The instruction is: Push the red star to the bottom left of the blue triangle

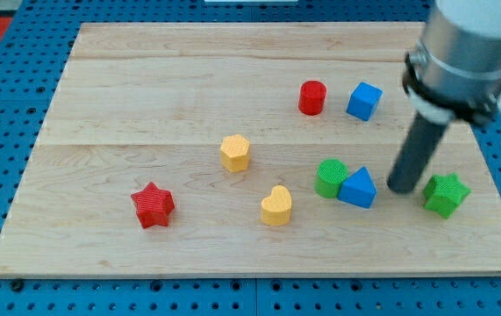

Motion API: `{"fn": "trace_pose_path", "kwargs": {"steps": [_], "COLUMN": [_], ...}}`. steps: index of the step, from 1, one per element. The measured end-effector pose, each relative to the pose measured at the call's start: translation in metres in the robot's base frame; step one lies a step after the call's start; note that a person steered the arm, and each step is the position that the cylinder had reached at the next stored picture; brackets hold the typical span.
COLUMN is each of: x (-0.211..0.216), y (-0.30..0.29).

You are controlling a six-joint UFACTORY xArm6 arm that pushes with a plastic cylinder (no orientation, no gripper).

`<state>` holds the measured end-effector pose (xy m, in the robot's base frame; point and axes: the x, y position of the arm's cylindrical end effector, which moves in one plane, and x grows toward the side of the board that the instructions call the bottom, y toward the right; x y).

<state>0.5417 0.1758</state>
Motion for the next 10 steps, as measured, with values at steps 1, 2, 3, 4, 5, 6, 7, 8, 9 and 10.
{"fn": "trace_pose_path", "kwargs": {"steps": [1, 2, 3, 4, 5, 6, 7, 8, 9, 10], "x": [0.057, 0.008, -0.038, -0.085, -0.106, -0.055, 0.015, 0.057, 0.055, 0.009], "y": [-0.013, -0.060, -0.040, -0.036, -0.029, -0.033, -0.043, -0.144, -0.272, -0.335]}}
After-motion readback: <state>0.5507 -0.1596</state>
